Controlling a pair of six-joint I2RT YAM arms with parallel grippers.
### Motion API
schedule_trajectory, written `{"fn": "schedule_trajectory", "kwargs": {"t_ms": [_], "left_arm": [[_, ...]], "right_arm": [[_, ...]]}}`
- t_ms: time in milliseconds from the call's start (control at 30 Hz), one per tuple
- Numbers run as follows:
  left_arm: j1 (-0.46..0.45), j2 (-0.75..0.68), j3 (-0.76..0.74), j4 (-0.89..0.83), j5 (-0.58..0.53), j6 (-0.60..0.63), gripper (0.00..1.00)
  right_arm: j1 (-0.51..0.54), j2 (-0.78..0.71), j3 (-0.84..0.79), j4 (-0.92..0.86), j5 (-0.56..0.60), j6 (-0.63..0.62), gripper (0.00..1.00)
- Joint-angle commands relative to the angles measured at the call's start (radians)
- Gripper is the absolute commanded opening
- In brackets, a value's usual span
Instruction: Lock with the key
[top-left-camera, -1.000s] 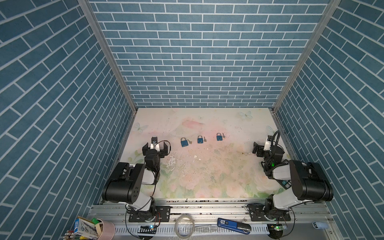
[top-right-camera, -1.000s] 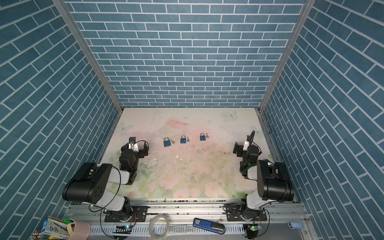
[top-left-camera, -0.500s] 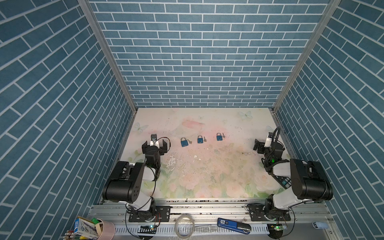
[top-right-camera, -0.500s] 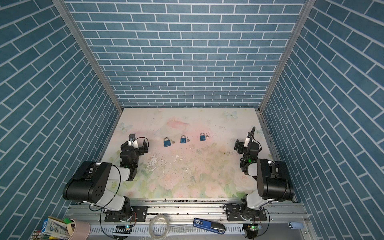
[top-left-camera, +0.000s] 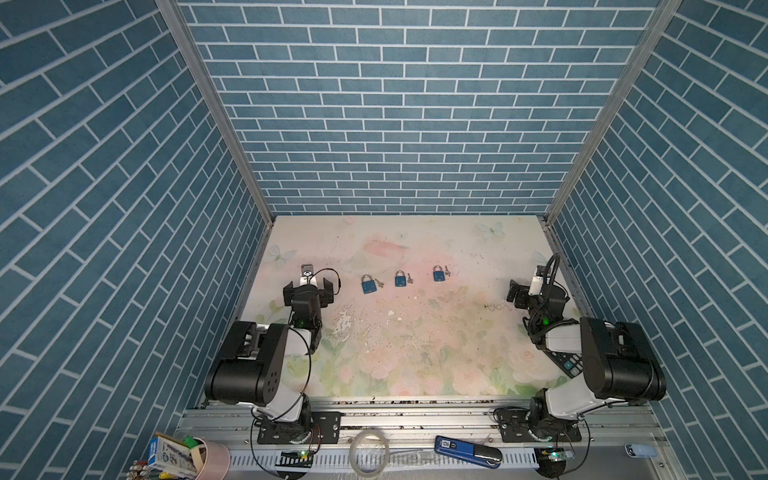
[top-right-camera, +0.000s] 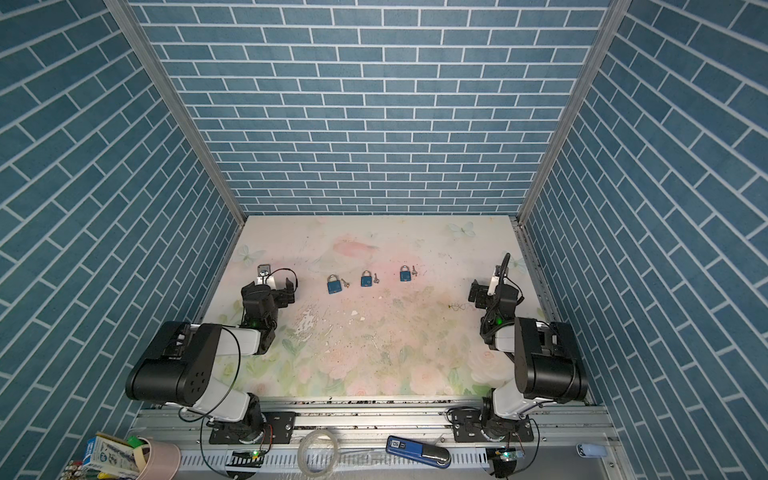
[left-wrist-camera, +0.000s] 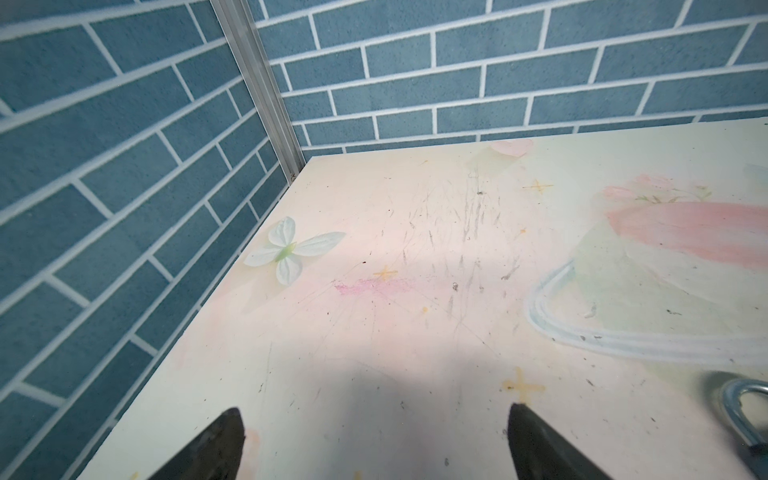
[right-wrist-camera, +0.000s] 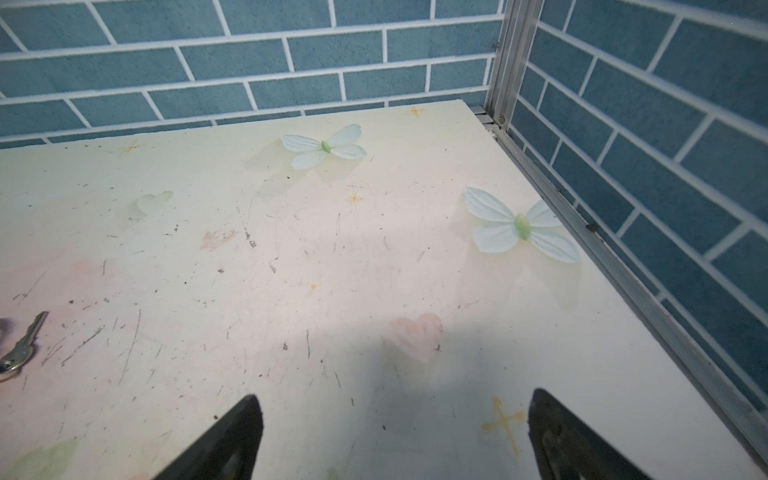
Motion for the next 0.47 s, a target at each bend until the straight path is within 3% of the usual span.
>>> {"fn": "schedule_trajectory", "kwargs": {"t_ms": [0, 433], "left_arm": [[0.004, -0.003, 0.013, -0.019, -0.013, -0.005, 1.00], [0.004, -0.003, 0.010, -0.020, -0.013, -0.004, 1.00]], "right_arm": [[0.005, 0.007, 0.029, -0.022, -0.032, -0.034, 0.99], [0.018, 0.003, 0.019, -0.006, -0.007, -0.042, 0.99]]}}
